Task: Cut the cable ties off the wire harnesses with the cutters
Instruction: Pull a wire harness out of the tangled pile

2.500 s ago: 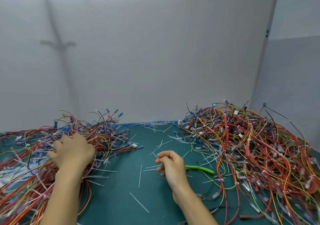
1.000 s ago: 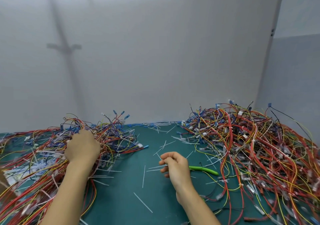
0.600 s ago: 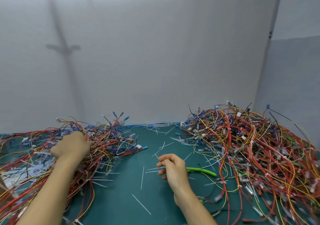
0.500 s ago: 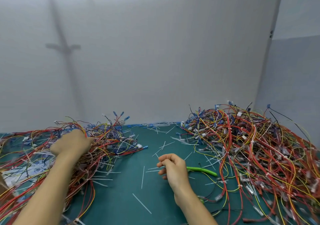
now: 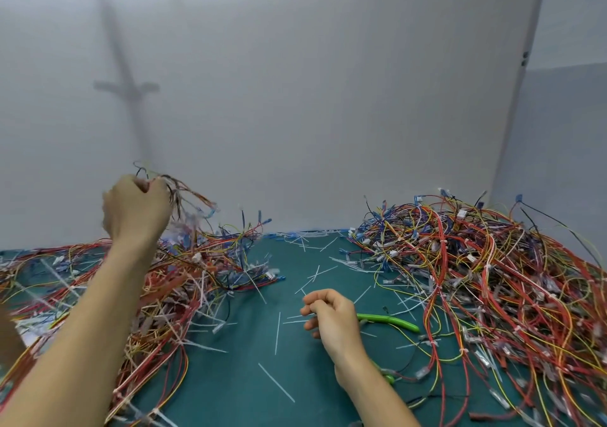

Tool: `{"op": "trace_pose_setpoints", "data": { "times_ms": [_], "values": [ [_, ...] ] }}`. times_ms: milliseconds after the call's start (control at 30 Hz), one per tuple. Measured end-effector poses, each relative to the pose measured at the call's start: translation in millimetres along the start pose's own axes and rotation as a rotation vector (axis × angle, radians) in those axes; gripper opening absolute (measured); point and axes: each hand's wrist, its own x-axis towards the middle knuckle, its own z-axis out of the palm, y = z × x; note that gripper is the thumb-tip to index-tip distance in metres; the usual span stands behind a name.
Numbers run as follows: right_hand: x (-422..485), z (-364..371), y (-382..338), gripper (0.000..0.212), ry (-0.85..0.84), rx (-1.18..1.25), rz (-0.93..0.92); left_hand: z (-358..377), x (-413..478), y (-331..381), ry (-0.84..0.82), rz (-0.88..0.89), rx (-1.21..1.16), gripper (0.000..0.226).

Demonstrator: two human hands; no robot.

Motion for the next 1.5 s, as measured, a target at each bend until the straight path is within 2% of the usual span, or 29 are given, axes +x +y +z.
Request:
{"op": "trace_pose_setpoints", "data": {
  "times_ms": [100, 200, 367, 467, 567, 667, 767, 967, 1100, 1167, 1267, 1300, 1333, 1400, 1467, 1500],
  "values": [
    [-0.5, -0.1, 0.1, 0.025, -0.002, -0.005, -0.002, 4.4, -2.9, 3.6, -0.075, 0.035, -0.018, 0.022],
    [-0.1, -0.6, 1.0, 0.024, -0.001, -0.009, 0.0, 10.3, -3.9, 4.5, -0.129, -0.004, -0.104, 0.019],
    [-0.5, 0.2, -0.1, 0.024, -0.001, -0.016, 0.001, -0.6, 12.0, 22.1, 0.088, 0.124, -0.144, 0.018],
    [-3.7, 0.9, -3.1, 0.024, -0.018, -0.014, -0.009, -9.1, 17.3, 42.4, 0.14, 0.264, -0.193, 0.022],
    [-8.4, 2.1, -7.9, 0.024, -0.044, 0.004, -0.033, -14.9, 16.3, 58.6, 0.201, 0.322, -0.29, 0.023],
    [-12.5, 2.5, -12.4, 0.024, -0.078, 0.02, -0.072, -12.8, 9.1, 65.1, 0.217, 0.386, -0.276, 0.026],
    [-15.4, 2.5, -17.1, 0.024, -0.119, 0.031, -0.122, -1.2, -7.2, 63.5, 0.108, 0.467, -0.217, 0.023],
    [-16.7, 1.8, -29.8, 0.025, -0.205, 0.191, -0.253, 39.9, -70.1, 27.4, -0.138, 0.679, 0.085, 0.023],
    [-18.4, 4.8, -30.5, 0.039, -0.276, 0.369, -0.152, 57.7, -127.2, -0.6, -0.4, 0.89, 0.155, 0.014],
    [-18.3, 4.9, -26.2, 0.04, -0.239, 0.387, -0.06, 60.9, -141.2, -9.5, -0.533, 0.932, 0.175, 0.016],
    [-14.8, 0.5, -20.9, 0.034, -0.157, 0.401, 0.02, 57.1, -136.3, -11.1, -0.859, 0.861, 0.088, 0.029],
    [-14.0, -1.0, -21.4, 0.032, -0.15, 0.408, 0.024, 53.9, -133.0, -9.3, -0.92, 0.824, 0.042, 0.028],
    [-13.1, -2.6, -22.4, 0.029, -0.142, 0.415, 0.022, 51.6, -129.2, -7.7, -0.914, 0.773, 0.002, 0.024],
    [-11.4, -5.8, -25.3, 0.023, -0.114, 0.431, 0.002, 50.2, -117.6, -8.4, -0.796, 0.644, 0.031, 0.019],
    [-10.8, -8.7, -28.3, 0.021, -0.115, 0.451, -0.032, 49.7, -101.5, -14.1, -0.741, 0.559, 0.279, 0.02],
    [-10.7, -9.7, -29.7, 0.021, -0.128, 0.46, -0.055, 50.0, -93.3, -19.5, -0.792, 0.537, 0.428, 0.018]
  ]
}}
